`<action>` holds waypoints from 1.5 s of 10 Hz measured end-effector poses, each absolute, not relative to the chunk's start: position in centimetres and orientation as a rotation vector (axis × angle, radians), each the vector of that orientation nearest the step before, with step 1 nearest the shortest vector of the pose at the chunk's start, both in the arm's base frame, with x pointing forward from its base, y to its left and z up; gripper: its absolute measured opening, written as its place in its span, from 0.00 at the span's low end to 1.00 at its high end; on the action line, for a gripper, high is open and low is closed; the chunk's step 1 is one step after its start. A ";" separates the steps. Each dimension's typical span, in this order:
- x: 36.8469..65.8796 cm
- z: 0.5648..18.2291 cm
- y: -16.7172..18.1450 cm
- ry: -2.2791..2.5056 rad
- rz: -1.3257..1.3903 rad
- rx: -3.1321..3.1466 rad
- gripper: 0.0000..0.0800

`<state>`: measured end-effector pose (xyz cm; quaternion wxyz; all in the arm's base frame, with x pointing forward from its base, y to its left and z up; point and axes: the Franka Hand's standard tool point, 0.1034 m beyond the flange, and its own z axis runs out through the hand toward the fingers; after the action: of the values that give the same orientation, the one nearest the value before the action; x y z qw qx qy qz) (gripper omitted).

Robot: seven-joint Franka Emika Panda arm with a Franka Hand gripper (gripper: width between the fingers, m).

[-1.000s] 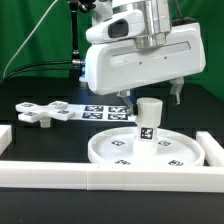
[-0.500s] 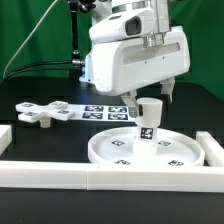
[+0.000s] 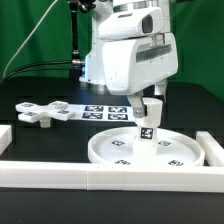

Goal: Assemble round table

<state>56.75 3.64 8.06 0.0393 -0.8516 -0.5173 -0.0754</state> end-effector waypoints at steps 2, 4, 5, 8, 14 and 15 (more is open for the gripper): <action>56.7 7.9 3.4 -1.759 -0.232 -2.513 0.81; 56.7 7.9 3.4 -1.763 -0.231 -2.510 0.80; 56.7 7.9 3.4 -1.762 -0.230 -2.510 0.60; 56.4 7.7 3.4 -1.719 -0.217 -2.532 0.51; 56.5 7.7 3.4 -1.303 -0.198 -2.746 0.51; 56.5 7.7 3.5 -1.201 -0.193 -2.787 0.51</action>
Offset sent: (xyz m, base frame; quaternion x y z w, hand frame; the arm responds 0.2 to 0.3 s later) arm 0.0000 0.0000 0.0000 0.0000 0.0000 0.0000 1.0000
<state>56.46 3.46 7.72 0.0503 -0.9154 -0.3943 -0.0633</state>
